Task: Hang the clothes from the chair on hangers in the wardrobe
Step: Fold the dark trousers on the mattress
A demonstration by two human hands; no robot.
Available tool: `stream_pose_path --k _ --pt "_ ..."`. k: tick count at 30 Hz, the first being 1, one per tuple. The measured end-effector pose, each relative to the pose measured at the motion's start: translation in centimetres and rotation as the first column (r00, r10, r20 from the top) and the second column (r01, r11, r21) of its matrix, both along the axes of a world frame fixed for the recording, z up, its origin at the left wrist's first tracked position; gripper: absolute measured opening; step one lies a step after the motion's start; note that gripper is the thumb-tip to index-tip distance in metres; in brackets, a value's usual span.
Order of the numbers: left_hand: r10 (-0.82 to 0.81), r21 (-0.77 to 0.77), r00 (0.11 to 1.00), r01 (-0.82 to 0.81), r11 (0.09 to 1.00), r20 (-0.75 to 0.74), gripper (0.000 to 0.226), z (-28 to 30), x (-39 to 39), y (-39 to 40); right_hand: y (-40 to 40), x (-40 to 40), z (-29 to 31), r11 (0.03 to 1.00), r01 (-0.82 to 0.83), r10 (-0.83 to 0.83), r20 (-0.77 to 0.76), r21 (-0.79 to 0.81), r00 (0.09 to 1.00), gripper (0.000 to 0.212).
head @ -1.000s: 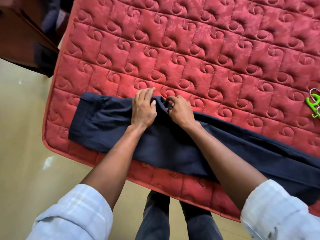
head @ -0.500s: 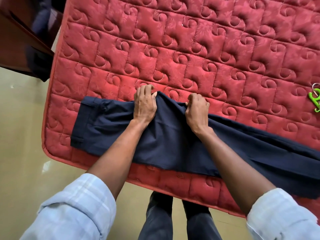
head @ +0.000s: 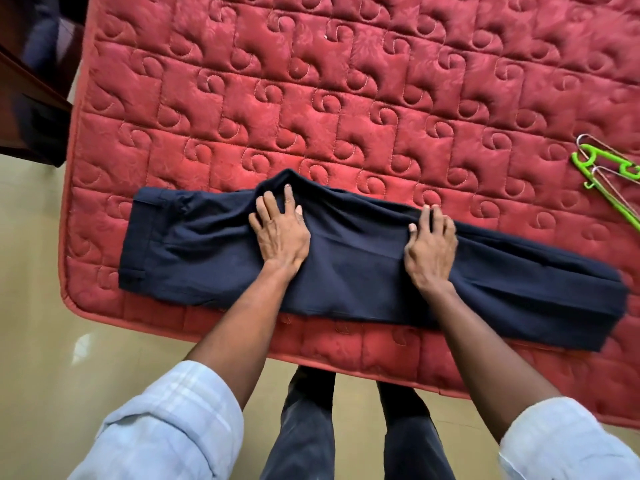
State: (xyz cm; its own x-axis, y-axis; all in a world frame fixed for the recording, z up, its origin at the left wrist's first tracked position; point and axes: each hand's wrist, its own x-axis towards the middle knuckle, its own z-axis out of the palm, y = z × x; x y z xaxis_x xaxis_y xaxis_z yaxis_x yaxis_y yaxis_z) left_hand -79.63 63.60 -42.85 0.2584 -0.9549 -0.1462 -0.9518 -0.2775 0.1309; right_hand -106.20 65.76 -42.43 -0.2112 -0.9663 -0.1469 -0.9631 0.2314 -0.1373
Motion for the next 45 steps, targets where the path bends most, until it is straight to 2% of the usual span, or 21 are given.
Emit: stream_pose_path --k 2,4,6,8,12,16,21,25,28,31,33,36,39,41,45 --pt "0.019 -0.058 1.000 -0.019 0.998 0.010 0.059 0.7 -1.9 0.5 0.0 -0.7 0.5 0.998 0.057 -0.056 0.041 -0.012 0.998 0.051" --pt "-0.125 -0.136 0.992 0.120 0.983 -0.025 0.059 1.2 -4.5 1.5 0.8 -1.3 0.7 0.996 -0.066 0.070 0.076 -0.054 0.995 0.052" --pt "-0.324 -0.190 0.943 0.307 0.933 -0.069 0.056 1.6 -7.9 3.2 2.4 -2.3 0.4 0.970 -0.227 0.234 0.088 -0.086 0.968 0.046" --pt "-0.452 -0.184 0.886 0.430 0.884 -0.101 0.052 1.6 -11.7 5.2 4.3 -4.8 0.0 0.955 -0.281 0.291 0.115 -0.094 0.950 0.040" --pt "-0.529 -0.140 0.839 0.512 0.847 -0.130 0.044 0.6 -18.3 8.1 6.6 -12.5 0.6 0.963 -0.261 0.267 0.117 -0.064 0.957 0.041" --pt "-0.596 -0.149 0.792 0.578 0.802 -0.135 0.050 0.5 -26.4 8.8 8.6 -21.4 1.5 0.992 -0.128 0.128 0.105 -0.008 0.986 0.048" --pt "-0.636 -0.195 0.762 0.610 0.768 -0.124 0.052 0.2 -34.8 7.9 10.4 -30.3 2.6 0.997 -0.077 0.076 0.046 0.005 0.996 0.048" --pt "-0.617 -0.214 0.784 0.592 0.777 -0.068 0.038 -0.7 -37.2 6.9 10.3 -34.0 3.3 0.999 -0.038 0.038 0.022 -0.009 0.999 0.047" --pt "-0.564 -0.295 0.826 0.533 0.793 -0.024 0.024 -0.4 -38.1 6.7 10.0 -35.7 3.9 0.999 0.013 -0.011 0.068 -0.032 0.998 0.029" --pt "-0.468 -0.392 0.884 0.430 0.813 0.000 0.022 0.5 -38.6 6.7 9.6 -36.8 4.1 0.993 0.077 -0.049 0.268 -0.092 0.962 0.015" --pt "-0.409 -0.420 0.912 0.381 0.824 0.026 0.022 1.0 -39.0 6.6 9.3 -37.3 4.5 0.976 0.151 -0.061 0.473 -0.156 0.879 0.010" --pt "-0.376 -0.412 0.924 0.371 0.832 0.072 0.020 1.0 -39.5 6.1 9.2 -36.8 5.1 0.943 0.213 -0.037 0.559 -0.254 0.829 0.009" --pt "-0.356 -0.401 0.933 0.346 0.848 0.053 0.017 0.8 -40.1 5.6 8.8 -35.8 5.5 0.913 0.366 -0.163 0.660 -0.182 0.733 0.009" --pt "-0.349 -0.391 0.936 0.337 0.857 0.043 0.015 0.6 -40.4 5.5 8.3 -35.2 5.6 0.886 0.427 -0.203 0.678 -0.180 0.707 0.013" --pt "-0.310 -0.406 0.951 0.281 0.869 -0.006 0.018 0.4 -40.8 5.4 7.1 -34.5 5.1 0.878 0.441 -0.265 0.580 -0.185 0.771 0.029"
